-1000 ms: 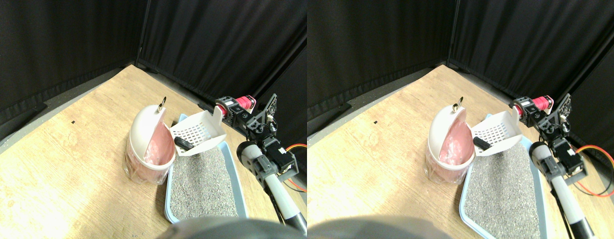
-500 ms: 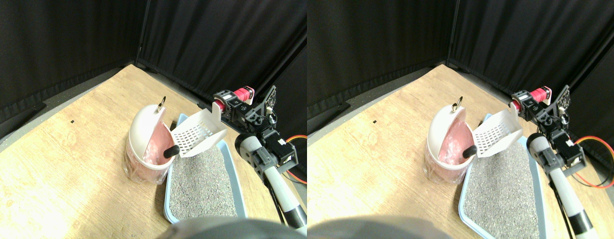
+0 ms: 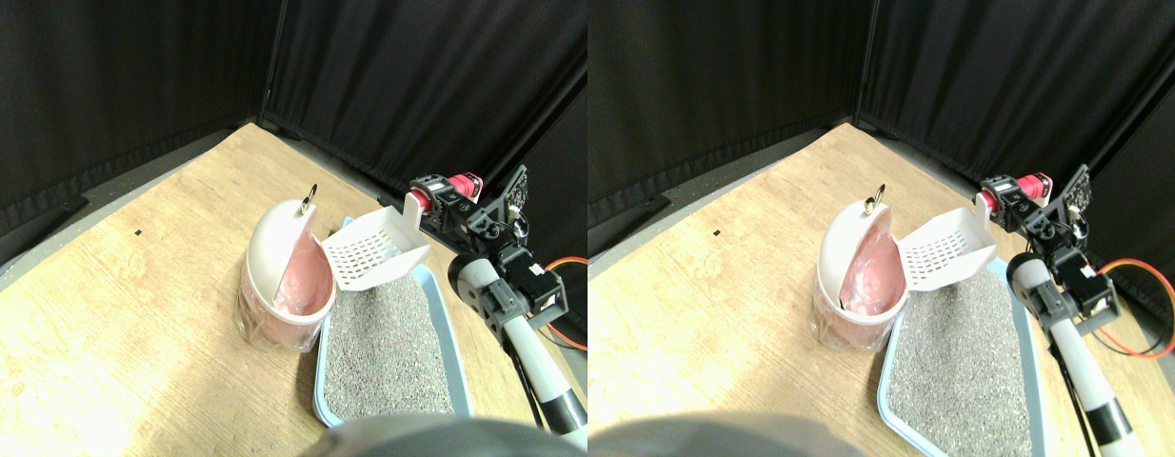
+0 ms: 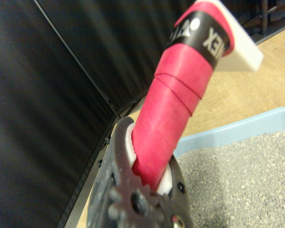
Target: Scoop (unimanual)
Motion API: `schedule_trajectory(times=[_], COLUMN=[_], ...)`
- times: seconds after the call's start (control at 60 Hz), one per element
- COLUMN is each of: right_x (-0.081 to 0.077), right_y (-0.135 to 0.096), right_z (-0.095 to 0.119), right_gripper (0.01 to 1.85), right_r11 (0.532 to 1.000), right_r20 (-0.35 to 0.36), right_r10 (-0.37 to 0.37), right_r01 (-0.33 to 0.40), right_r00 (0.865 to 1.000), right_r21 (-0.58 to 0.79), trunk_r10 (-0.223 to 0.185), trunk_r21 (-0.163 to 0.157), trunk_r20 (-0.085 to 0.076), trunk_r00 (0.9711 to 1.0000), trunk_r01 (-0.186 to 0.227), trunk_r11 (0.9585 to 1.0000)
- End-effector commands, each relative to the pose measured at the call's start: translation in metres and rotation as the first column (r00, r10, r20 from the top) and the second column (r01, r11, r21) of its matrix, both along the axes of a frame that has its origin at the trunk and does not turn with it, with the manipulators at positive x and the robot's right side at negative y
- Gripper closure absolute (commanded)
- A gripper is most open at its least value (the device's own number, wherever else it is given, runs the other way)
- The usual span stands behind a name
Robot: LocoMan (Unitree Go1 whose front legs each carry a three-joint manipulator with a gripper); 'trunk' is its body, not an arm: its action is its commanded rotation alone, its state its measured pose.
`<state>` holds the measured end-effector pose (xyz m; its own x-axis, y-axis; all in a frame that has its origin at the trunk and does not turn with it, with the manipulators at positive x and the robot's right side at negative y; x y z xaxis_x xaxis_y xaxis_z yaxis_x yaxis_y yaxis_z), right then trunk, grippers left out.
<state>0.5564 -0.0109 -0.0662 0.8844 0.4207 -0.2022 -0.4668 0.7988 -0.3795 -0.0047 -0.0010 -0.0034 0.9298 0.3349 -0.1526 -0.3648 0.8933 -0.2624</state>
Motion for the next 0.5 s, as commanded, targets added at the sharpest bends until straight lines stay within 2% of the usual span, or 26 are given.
schedule_trajectory(times=[0.017, 0.033, 0.133, 0.217, 0.25, 0.383, 0.417, 0.483, 0.5], right_x=[0.0, 0.003, 0.005, 0.005, 0.005, 0.008, 0.009, 0.009, 0.01], right_y=[0.001, -0.006, -0.017, -0.031, -0.031, -0.056, -0.067, -0.071, -0.081], right_z=[0.008, 0.005, 0.002, 0.001, 0.001, -0.004, -0.007, -0.008, -0.011], right_gripper=[1.81, 1.81, 1.81, 1.81, 1.81, 1.81, 1.81, 1.81, 1.81], right_r11=[0.998, 0.994, 0.985, 0.961, 0.961, 0.922, 0.905, 0.899, 0.886], right_r20=[0.064, 0.051, 0.049, 0.047, 0.047, 0.061, 0.062, 0.061, 0.051], right_r10=[0.011, 0.009, 0.005, -0.079, -0.079, -0.14, -0.189, -0.199, -0.222], right_r01=[-0.014, -0.015, -0.013, 0.063, 0.063, 0.108, 0.149, 0.157, 0.18], right_r00=[0.998, 0.999, 0.999, 0.996, 0.996, 0.988, 0.98, 0.978, 0.974], right_r21=[0.057, 0.108, 0.173, 0.268, 0.268, 0.373, 0.399, 0.409, 0.427], trunk_r10=[-0.005, -0.01, -0.025, -0.047, -0.05, -0.085, -0.098, -0.106, -0.122], trunk_r21=[-0.005, -0.002, 0.006, 0.017, 0.019, 0.041, 0.048, 0.053, 0.061], trunk_r20=[-0.02, -0.021, -0.025, -0.029, -0.03, -0.035, -0.039, -0.04, -0.043], trunk_r00=[0.9998, 0.9997, 0.9994, 0.9985, 0.9983, 0.9957, 0.9945, 0.9935, 0.9916], trunk_r01=[0.005, 0.01, 0.025, 0.047, 0.05, 0.087, 0.1, 0.108, 0.125], trunk_r11=[1.0, 0.9999, 0.9997, 0.9987, 0.9986, 0.9954, 0.9939, 0.9927, 0.9903])
